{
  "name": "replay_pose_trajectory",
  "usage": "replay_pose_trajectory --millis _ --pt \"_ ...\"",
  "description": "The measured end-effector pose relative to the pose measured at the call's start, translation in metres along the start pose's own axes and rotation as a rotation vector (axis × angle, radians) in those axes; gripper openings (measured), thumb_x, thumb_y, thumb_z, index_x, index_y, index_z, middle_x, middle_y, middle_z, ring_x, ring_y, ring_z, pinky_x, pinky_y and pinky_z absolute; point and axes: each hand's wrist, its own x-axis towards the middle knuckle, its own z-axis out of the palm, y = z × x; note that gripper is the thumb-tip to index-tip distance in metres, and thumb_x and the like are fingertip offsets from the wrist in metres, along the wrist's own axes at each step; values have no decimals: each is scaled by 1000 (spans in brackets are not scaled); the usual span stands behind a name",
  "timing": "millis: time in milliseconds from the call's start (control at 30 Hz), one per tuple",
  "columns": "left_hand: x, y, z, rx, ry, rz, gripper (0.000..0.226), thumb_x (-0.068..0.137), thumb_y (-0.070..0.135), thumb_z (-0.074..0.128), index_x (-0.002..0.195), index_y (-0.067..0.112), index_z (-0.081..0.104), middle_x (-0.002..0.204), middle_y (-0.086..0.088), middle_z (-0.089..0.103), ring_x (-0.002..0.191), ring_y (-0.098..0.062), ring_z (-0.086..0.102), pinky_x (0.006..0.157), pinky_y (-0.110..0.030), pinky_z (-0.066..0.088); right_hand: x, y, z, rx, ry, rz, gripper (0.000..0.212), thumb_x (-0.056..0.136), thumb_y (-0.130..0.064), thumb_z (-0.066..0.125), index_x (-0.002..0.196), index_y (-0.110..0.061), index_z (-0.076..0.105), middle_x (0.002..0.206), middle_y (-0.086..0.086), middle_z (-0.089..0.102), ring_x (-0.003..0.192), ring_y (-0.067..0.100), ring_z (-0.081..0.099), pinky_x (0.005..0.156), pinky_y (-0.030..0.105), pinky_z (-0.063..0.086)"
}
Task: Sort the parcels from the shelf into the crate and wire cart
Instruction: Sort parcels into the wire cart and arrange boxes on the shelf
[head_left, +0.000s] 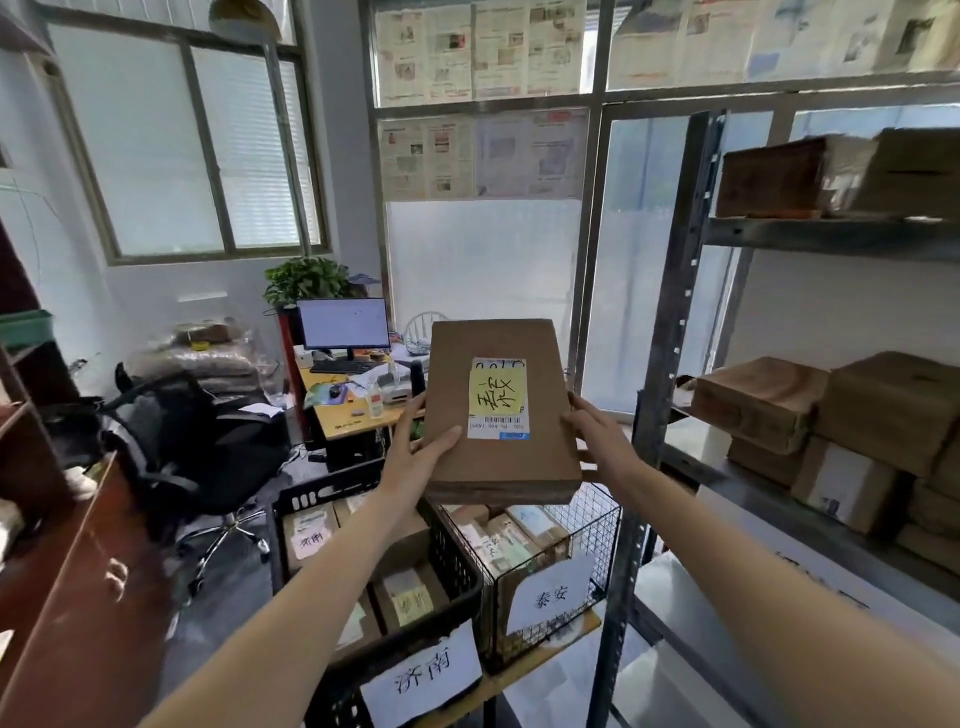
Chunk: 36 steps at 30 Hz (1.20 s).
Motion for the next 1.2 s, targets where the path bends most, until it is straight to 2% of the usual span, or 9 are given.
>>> replay_pose_trajectory --millis 233,367,433,533,700,867,933,1033,1200 --pt "121 -47 -11 41 -25 -33 78 87 33 79 148 48 33 128 2 60 109 -21 66 93 -46 58 111 22 31 -73 -49 64 46 105 -41 51 149 -47 39 129 -9 61 114 16 61 80 41 56" --pt "177 -73 -9 68 -53 -61 75 87 29 79 145 46 35 115 13 58 100 -13 67 74 -29 61 167 43 32 -90 -23 122 48 106 -34 51 151 -47 41 130 -9 62 118 18 61 94 48 54" --pt "196 -84 -5 87 -93 -76 72 88 28 78 143 46 34 110 15 56 94 -7 64 61 -17 56 187 60 30 -97 5 159 49 106 -29 52 152 -40 41 126 -8 63 114 18 63 86 43 56" --pt "222 -107 2 90 -132 -133 76 88 27 79 149 41 35 110 13 56 91 -7 63 56 -13 53 210 89 23 -112 30 233 47 106 -24 53 151 -33 43 121 -4 64 107 18 65 73 38 56" --pt "249 -165 29 184 -183 -240 82 86 35 80 151 43 30 136 2 53 105 -10 59 72 -22 53 251 145 6 -183 42 357 35 107 -20 47 140 -33 46 119 -2 61 107 21 60 76 41 53" --pt "255 -229 54 293 -205 -434 93 86 40 79 157 39 19 144 3 45 118 -17 52 104 -41 49 292 216 -13 -292 -25 510 36 102 -20 49 134 -35 58 115 -5 67 106 21 63 86 46 56" --pt "260 -251 56 328 -193 -490 99 84 41 81 158 38 16 149 2 43 121 -17 50 108 -42 47 306 240 -14 -314 -73 543 36 102 -17 49 134 -33 57 113 -6 67 102 17 63 78 42 58" --pt "269 -278 55 361 -179 -580 106 81 40 85 159 39 13 152 -1 43 123 -17 48 109 -43 46 320 264 -12 -312 -120 560 43 104 -12 47 143 -30 49 104 -12 62 91 6 58 63 27 46" --pt "280 -302 57 433 -141 -660 106 82 32 84 159 35 12 140 4 50 121 -19 52 109 -41 46 344 299 -4 -293 -222 605 52 102 -11 46 145 -38 44 121 -5 61 104 15 60 72 36 54"
